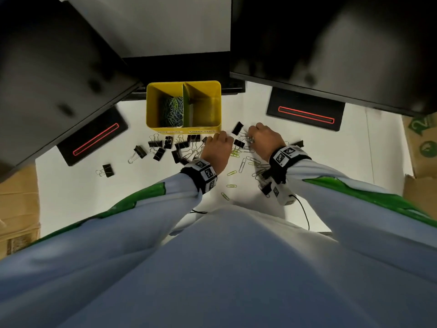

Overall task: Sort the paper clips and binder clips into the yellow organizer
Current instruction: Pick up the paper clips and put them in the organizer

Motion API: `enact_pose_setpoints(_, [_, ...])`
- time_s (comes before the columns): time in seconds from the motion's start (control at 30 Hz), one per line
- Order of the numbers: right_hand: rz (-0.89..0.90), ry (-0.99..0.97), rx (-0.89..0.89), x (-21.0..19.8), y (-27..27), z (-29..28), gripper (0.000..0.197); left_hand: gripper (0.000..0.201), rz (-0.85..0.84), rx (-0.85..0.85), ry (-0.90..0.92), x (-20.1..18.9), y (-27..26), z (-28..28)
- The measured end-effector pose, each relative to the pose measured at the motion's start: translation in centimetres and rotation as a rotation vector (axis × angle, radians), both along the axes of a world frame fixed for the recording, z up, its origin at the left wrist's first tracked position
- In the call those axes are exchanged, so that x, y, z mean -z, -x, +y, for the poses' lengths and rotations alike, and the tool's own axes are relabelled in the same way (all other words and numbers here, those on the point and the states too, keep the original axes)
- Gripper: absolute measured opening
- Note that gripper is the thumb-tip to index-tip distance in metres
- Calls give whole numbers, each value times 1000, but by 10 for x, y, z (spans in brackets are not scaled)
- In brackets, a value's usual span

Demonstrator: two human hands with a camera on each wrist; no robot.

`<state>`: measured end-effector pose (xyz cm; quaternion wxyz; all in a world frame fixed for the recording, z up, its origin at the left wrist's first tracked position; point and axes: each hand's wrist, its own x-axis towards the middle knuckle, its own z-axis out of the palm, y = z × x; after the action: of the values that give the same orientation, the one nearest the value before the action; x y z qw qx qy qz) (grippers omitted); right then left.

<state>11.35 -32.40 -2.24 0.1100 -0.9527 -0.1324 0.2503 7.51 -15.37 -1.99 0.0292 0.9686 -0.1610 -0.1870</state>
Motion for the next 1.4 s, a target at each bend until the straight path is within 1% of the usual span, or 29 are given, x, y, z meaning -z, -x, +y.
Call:
enact_pose_setpoints(0.1, [-8, -6, -10, 0, 2, -10, 26, 34, -12, -43, 16, 5, 3, 4])
enact_pose_setpoints(0.2, [-20, -29, 37, 0, 4, -14, 31, 40, 6, -62, 20, 8, 0, 3])
enact_pose_setpoints(0.27, [-11, -36, 61, 2, 6, -15, 33, 43, 19, -28, 21, 7, -2, 0])
enact_pose_setpoints(0.33, [1, -21, 52, 3, 9, -16, 30, 42, 23, 10, 10, 7, -2, -1])
enact_pose_setpoints(0.5, [24, 7, 46, 3, 15, -29, 28, 35, 33, 40, -4, 10, 8, 4])
enact_pose_setpoints(0.53, [30, 4, 51, 2, 17, -30, 27, 37, 40, 30, 2, 10, 9, 5])
enact_pose_setpoints(0.6, [40, -33, 67, 1, 22, -27, 25, 50, 57, -21, 24, 11, 11, 6])
enact_pose_setpoints(0.63, [56, -60, 79, 0, 25, -24, 31, 56, 63, -52, 36, 11, 11, 5])
enact_pose_setpoints(0.7, [110, -96, 100, -1, 30, -14, 50, 66, 68, -106, 38, 10, 11, 2])
enact_pose_setpoints(0.73, [131, -101, 103, -1, 32, -8, 57, 69, 65, -122, 33, 9, 11, -1])
enact_pose_setpoints(0.77, [136, -102, 98, 0, 33, -2, 60, 68, 64, -130, 31, 9, 12, -4])
enact_pose_setpoints(0.8, [132, -98, 94, 0, 34, 4, 58, 66, 64, -133, 31, 8, 13, -7])
enact_pose_setpoints(0.87, [103, -76, 90, 0, 36, 12, 48, 55, 69, -144, 34, 7, 15, -12])
enact_pose_setpoints(0.93, [82, -61, 86, 0, 37, 15, 34, 38, 74, -155, 31, 5, 16, -14])
enact_pose_setpoints(1.0, [80, -50, 62, 0, 38, 13, 28, 24, 76, -155, 9, 3, 17, -13])
enact_pose_setpoints(1.13, [87, -14, 29, -1, 44, 4, 25, 24, 84, -148, 16, 2, 20, -9])
enact_pose_setpoints(1.23, [103, -4, 80, -2, 46, -4, 23, 22, 99, -151, 36, 2, 23, -3])
enact_pose_setpoints(1.33, [93, -28, 158, -4, 48, -7, 23, 18, 85, -163, 93, 0, 27, 3])
enact_pose_setpoints(1.37, [80, -33, 180, -5, 50, -6, 26, 16, 73, -171, 117, -2, 29, 6])
enact_pose_setpoints(1.4, [79, -28, 191, -7, 53, -3, 35, 14, 65, -181, 145, -4, 30, 9])
